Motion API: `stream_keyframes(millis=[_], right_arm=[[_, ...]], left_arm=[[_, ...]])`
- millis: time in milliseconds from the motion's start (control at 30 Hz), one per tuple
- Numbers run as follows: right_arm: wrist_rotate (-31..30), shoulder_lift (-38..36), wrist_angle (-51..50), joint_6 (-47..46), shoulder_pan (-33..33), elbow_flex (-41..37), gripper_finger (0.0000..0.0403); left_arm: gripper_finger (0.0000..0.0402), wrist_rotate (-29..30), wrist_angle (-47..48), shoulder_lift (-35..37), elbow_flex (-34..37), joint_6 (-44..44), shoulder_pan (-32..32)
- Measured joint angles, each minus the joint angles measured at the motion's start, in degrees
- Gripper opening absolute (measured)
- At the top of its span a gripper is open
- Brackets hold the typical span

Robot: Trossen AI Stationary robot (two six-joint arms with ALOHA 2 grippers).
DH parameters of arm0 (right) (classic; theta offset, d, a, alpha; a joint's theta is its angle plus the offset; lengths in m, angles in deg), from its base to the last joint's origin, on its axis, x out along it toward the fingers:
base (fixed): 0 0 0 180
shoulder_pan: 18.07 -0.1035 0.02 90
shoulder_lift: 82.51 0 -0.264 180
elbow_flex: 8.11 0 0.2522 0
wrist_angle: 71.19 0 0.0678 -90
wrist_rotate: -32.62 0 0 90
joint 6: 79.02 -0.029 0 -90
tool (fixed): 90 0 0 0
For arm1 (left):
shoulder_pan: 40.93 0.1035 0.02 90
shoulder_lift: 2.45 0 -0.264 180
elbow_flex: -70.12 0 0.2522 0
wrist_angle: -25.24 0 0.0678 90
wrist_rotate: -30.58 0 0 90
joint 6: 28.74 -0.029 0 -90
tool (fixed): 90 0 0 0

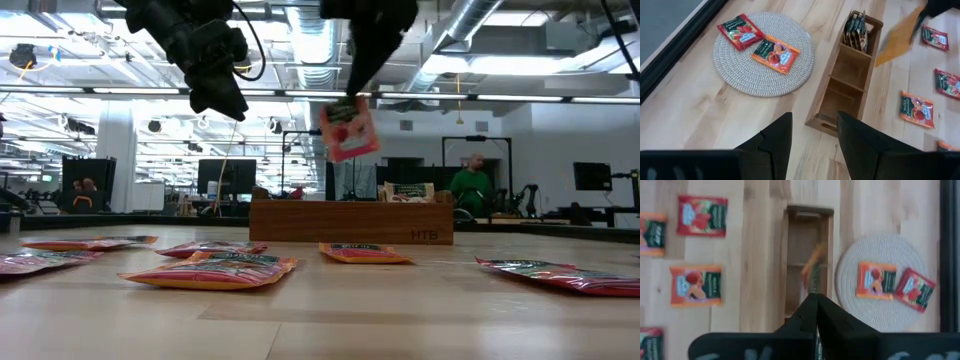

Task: Pick & Place Tea
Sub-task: Put the orange tea bag into the middle section of the wooden organizer

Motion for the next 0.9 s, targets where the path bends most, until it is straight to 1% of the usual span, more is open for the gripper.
stream_keyframes(millis=[133,200,300,367,433,500,600,667,900], right_arm=[[0.24,1.86,2.19,-0.02,0.53,0.0,0.0],[0.6,2.29,1.65,0.04,1.13,-0.31,0.0],[0.66,3.08,5.29,-0.07,2.0,-1.39,0.0],[0.85,3.3,3.17,-0.27,2.82,-2.25,0.0],[0.85,3.86,5.94,-0.51,3.4,-2.16,0.0],[0.91,4.0,4.84,-0.51,4.03,-2.96,0.0],[1.07,4.06,8.18,-0.82,4.12,-4.89,0.0],[1.25,4.13,8.48,-1.56,4.19,-6.04,0.0],[1.11,4.63,9.81,-1.74,4.52,-6.11,0.0]], left_arm=[[0.0147,-0.42,0.34,0.0,0.0,-0.09,0.0],[0.0147,-0.42,0.83,0.0,0.0,-0.11,0.0],[0.0147,-0.42,1.94,0.0,-0.01,-0.78,0.0],[0.0147,-0.44,2.7,0.0,0.0,-1.18,0.0],[0.0147,-0.42,3.11,0.0,0.0,-1.22,0.0],[0.0147,-0.42,3.34,0.0,0.0,-1.25,0.0],[0.0147,-0.44,3.39,0.0,0.0,-1.5,0.0],[0.0147,-0.42,3.4,0.0,0.0,-1.64,0.0],[0.0147,-0.42,3.39,0.0,0.0,-1.66,0.0]])
